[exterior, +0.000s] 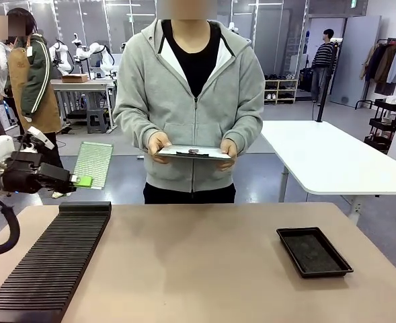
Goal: Inspect the PCB.
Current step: Pick up the Blank PCB and present it to the human.
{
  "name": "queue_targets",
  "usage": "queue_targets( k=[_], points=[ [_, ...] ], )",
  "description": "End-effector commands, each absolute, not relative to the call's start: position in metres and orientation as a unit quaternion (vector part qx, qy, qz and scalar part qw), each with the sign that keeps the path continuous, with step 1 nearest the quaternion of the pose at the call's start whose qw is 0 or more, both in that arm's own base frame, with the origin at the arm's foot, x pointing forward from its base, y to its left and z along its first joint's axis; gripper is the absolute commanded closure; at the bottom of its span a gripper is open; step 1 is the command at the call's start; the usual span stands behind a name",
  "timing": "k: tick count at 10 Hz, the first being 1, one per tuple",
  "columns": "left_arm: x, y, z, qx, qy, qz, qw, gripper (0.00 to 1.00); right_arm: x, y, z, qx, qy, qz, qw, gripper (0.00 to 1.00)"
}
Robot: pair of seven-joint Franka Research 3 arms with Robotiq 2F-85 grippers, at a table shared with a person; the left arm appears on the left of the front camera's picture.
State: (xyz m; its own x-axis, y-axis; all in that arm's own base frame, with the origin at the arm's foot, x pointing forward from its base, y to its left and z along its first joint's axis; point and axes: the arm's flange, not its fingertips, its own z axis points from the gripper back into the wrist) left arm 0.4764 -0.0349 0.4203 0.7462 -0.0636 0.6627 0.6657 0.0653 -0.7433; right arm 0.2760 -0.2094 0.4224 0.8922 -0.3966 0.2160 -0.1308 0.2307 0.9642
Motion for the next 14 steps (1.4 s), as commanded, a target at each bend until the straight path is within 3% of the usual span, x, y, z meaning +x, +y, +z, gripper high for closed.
queue_targets(
  k=[1, 3, 8, 12, 14],
  points=[
    [0.475, -0.050, 0.406, -0.648, -0.224, -0.185, 0.704, 0.96, 0.275, -0.209, 0.423, 0.615, -0.215, -0.087, 0.753, 0.00],
    [0.483, -0.057, 0.383, -0.674, -0.156, -0.130, 0.710, 0.96, 0.275, -0.209, 0.423, 0.615, -0.215, -0.087, 0.753, 0.00],
    [0.513, -0.063, 0.371, -0.692, -0.114, -0.097, 0.706, 0.96, 0.275, -0.209, 0.423, 0.615, -0.215, -0.087, 0.753, 0.00],
    [0.521, -0.070, 0.374, -0.705, -0.096, -0.121, 0.692, 0.96, 0.275, -0.209, 0.423, 0.615, -0.215, -0.087, 0.753, 0.00],
    [0.514, -0.063, 0.369, -0.684, -0.115, -0.108, 0.712, 0.96, 0.275, -0.209, 0.423, 0.615, -0.215, -0.087, 0.753, 0.00]
  ],
)
